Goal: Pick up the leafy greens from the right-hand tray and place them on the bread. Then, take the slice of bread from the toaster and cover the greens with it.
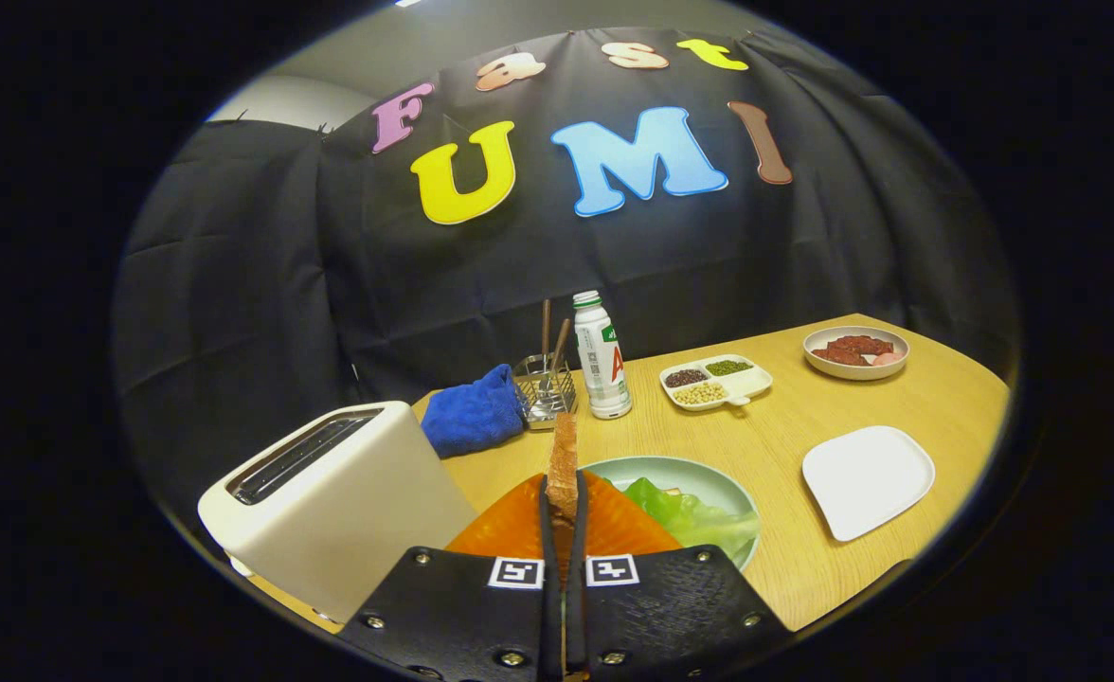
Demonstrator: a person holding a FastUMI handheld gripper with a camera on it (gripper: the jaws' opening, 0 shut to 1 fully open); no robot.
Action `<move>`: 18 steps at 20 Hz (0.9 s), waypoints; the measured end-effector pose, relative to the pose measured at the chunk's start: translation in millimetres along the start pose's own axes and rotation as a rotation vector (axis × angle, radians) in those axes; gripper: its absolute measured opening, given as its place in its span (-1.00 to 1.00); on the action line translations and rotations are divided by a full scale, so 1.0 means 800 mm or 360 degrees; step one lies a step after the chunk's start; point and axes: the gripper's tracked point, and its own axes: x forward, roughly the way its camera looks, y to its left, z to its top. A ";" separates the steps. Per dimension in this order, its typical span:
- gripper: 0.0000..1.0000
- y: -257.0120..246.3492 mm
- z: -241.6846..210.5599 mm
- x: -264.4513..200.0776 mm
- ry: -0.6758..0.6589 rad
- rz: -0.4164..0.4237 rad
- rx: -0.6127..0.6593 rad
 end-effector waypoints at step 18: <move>-0.40 -0.071 -0.014 0.013 0.0014 -0.0101 -0.0289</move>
